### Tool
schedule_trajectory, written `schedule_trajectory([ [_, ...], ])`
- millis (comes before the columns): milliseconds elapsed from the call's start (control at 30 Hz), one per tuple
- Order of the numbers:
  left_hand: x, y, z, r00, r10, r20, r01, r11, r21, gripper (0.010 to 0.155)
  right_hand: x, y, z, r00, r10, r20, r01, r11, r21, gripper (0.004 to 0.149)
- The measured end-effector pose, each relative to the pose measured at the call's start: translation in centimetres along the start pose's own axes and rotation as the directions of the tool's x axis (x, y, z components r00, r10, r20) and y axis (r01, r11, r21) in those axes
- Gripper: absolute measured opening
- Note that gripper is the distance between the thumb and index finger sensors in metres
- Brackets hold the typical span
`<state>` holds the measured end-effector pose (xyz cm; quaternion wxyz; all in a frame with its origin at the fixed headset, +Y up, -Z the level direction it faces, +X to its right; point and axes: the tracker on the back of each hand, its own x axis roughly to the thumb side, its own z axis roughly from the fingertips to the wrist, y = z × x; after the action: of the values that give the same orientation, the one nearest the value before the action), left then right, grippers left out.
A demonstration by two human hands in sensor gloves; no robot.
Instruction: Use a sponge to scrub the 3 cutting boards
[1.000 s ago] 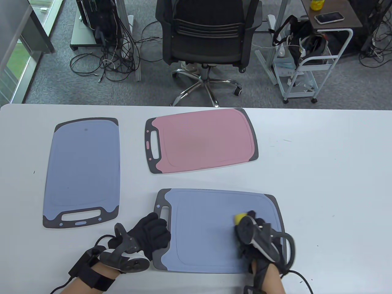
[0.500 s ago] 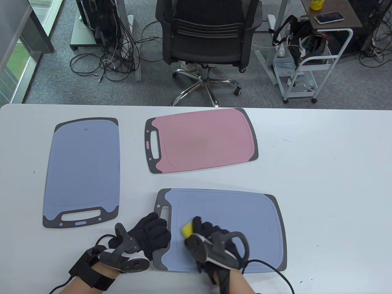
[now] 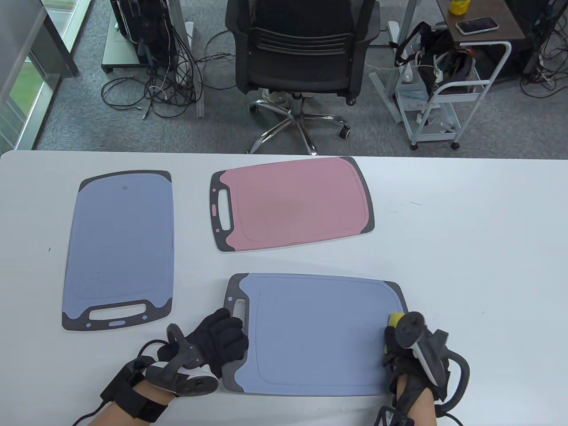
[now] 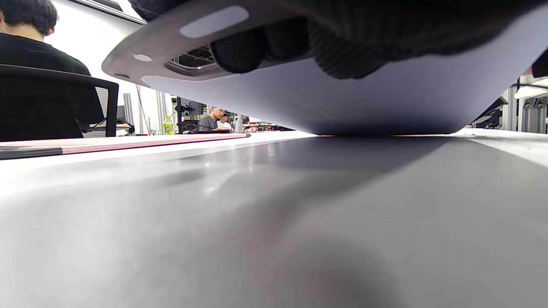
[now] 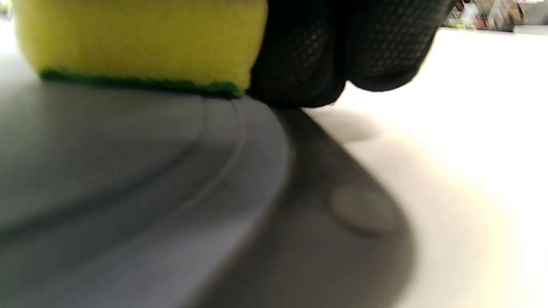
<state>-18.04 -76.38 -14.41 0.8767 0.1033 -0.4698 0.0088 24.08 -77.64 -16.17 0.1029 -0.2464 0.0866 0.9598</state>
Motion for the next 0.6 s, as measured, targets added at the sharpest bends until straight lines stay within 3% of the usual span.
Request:
schedule_trajectory([
  [33,-0.1,0.0,0.0,1.000,0.007,-0.002,-0.007,1.000,-0.003,0.045,0.6,0.1,0.1,1.000,0.019,0.000,-0.019,0.999,-0.032,0.074],
  [100,-0.2,-0.1,0.0,1.000,0.022,-0.009,-0.022,1.000,-0.005,0.045,2.8,0.1,0.6,0.974,0.221,0.057,-0.218,0.975,-0.054,0.074],
  [133,-0.2,0.0,0.0,1.000,0.016,-0.007,-0.016,1.000,-0.003,0.044,5.1,0.2,1.4,0.947,0.284,0.148,-0.277,0.959,-0.065,0.074],
  [233,-0.1,0.0,0.0,1.000,0.011,-0.002,-0.011,1.000,-0.001,0.044,11.8,1.0,5.1,0.866,0.232,0.442,-0.228,0.972,-0.064,0.075],
  [267,-0.1,0.0,0.0,1.000,0.011,-0.002,-0.011,1.000,-0.001,0.044,14.1,1.3,7.0,0.814,0.226,0.536,-0.213,0.973,-0.087,0.075],
  [300,-0.1,0.0,0.0,1.000,0.011,-0.002,-0.011,1.000,-0.001,0.044,16.6,1.8,9.5,0.718,0.230,0.657,-0.204,0.972,-0.118,0.075],
  [367,-0.1,0.0,0.0,1.000,0.008,-0.001,-0.008,1.000,-0.001,0.044,19.7,2.3,13.3,0.548,0.259,0.795,-0.218,0.962,-0.163,0.075],
  [400,0.0,0.0,0.0,1.000,0.008,0.000,-0.008,1.000,0.001,0.044,20.7,2.4,14.7,0.494,0.275,0.825,-0.225,0.957,-0.184,0.076],
  [467,-0.1,0.0,0.0,1.000,0.014,-0.005,-0.014,1.000,0.003,0.044,20.5,2.3,14.4,0.526,0.345,0.778,-0.270,0.935,-0.232,0.076],
  [500,-0.1,0.0,-0.1,1.000,0.017,-0.005,-0.017,1.000,0.001,0.044,19.9,2.3,13.4,0.537,0.314,0.783,-0.263,0.944,-0.199,0.076],
  [533,-0.1,0.0,-0.1,1.000,0.013,-0.002,-0.013,1.000,-0.002,0.044,18.7,2.2,11.8,0.602,0.243,0.761,-0.197,0.968,-0.153,0.075],
  [567,0.0,0.0,-0.1,1.000,0.010,0.000,-0.010,1.000,-0.004,0.044,17.2,1.7,10.0,0.707,0.210,0.675,-0.180,0.977,-0.115,0.075],
  [600,0.0,0.0,-0.1,1.000,0.010,0.000,-0.010,1.000,-0.003,0.044,15.8,1.5,8.6,0.752,0.228,0.618,-0.199,0.973,-0.117,0.075],
])
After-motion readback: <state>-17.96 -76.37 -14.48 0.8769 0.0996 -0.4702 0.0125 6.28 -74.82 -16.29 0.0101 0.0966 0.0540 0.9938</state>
